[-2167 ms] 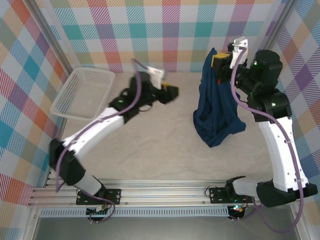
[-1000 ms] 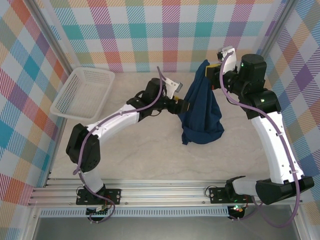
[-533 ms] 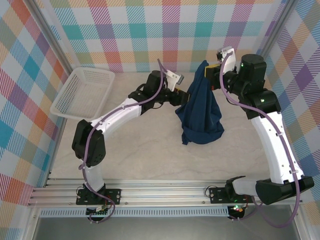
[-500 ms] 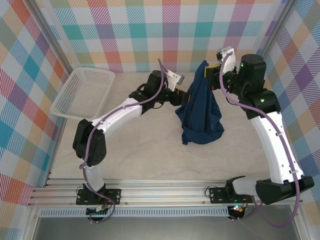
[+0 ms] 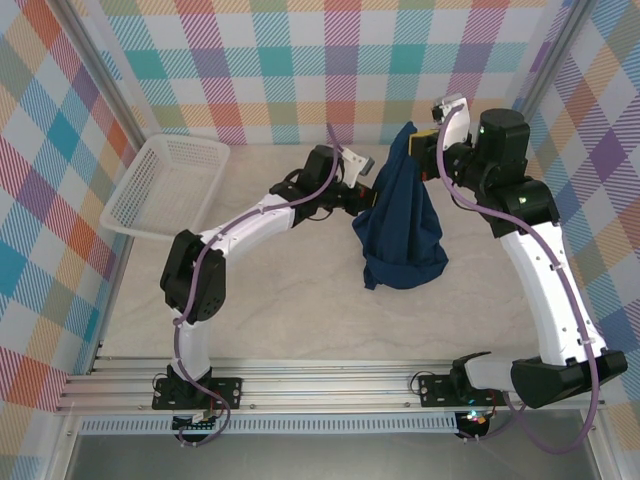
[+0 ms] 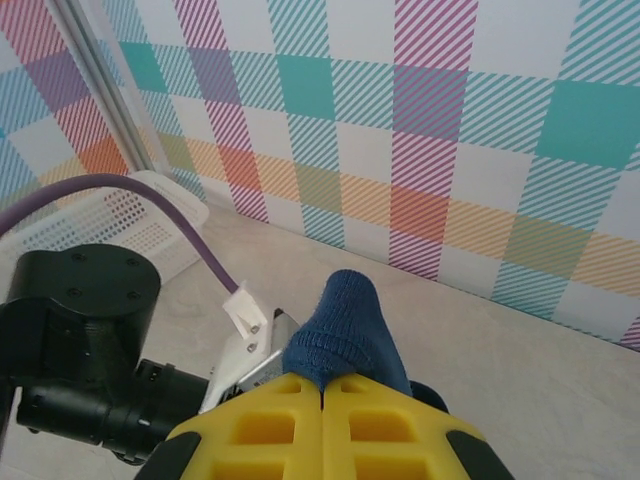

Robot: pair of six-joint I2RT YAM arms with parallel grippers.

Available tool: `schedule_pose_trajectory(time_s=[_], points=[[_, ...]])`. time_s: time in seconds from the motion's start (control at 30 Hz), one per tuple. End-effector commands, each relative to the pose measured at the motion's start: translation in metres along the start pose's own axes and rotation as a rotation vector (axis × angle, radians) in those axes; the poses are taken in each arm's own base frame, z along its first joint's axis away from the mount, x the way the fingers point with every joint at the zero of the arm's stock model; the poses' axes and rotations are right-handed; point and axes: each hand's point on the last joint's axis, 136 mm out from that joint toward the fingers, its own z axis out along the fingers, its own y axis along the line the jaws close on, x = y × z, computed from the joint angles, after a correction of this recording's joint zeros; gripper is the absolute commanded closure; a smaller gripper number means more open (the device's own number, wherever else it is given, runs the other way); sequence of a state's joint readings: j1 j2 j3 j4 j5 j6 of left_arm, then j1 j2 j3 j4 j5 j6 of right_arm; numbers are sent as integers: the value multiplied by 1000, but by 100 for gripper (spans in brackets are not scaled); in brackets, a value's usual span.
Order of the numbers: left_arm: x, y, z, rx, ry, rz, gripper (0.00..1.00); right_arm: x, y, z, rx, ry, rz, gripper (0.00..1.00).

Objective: Fold the inside-out t-shirt

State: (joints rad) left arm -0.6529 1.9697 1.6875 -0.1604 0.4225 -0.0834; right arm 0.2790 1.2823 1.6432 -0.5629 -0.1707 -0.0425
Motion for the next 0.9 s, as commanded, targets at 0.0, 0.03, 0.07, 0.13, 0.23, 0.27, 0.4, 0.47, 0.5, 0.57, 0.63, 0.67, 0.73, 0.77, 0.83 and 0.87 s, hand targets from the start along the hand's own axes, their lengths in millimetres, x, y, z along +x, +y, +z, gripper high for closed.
schedule_pose_trajectory(time_s=[0.0,0.03,0.07,0.13,0.23,0.27,0.4,0.47,0.5,0.57,0.63,0.67,0.73,0.77,0.83,0.87], points=[[-62,-10,-62,-56,-132,65,100,-11,-23,-5,107,-30,-37,100],[-78,-15,-90,-75,-173,80,100,-23,-33,-13,162,-52,-45,100],[-99,-26,-127,-89,-246,97,100,-39,-44,-27,223,-88,-46,100],[-134,-54,-200,-93,-433,127,100,-73,-53,-60,298,-196,-54,100],[-156,-86,-254,-49,-591,143,100,-112,-51,-101,359,-364,-72,100],[-158,-95,-253,-21,-575,143,100,-119,-45,-104,332,-392,-77,100],[-166,-101,-265,-24,-585,141,100,-115,-28,-80,195,-282,-99,100],[-172,-108,-279,7,-638,124,100,-114,-40,-82,268,-297,-93,100],[-174,-112,-284,22,-647,121,100,-114,-45,-85,302,-321,-91,100],[-178,-118,-287,55,-654,103,100,-112,-47,-85,306,-352,-79,100],[-179,-120,-279,58,-630,93,100,-109,-37,-75,236,-311,-97,100],[-177,-124,-270,61,-600,108,100,-107,-28,-69,177,-280,-120,100],[-173,-126,-251,23,-539,129,100,-107,-31,-69,197,-263,-138,100],[-169,-131,-240,22,-505,142,100,-109,-46,-76,291,-275,-131,100],[-165,-143,-224,53,-461,152,100,-113,-76,-98,478,-318,-121,100],[-164,-152,-215,75,-436,166,100,-115,-87,-111,543,-344,-110,100]])
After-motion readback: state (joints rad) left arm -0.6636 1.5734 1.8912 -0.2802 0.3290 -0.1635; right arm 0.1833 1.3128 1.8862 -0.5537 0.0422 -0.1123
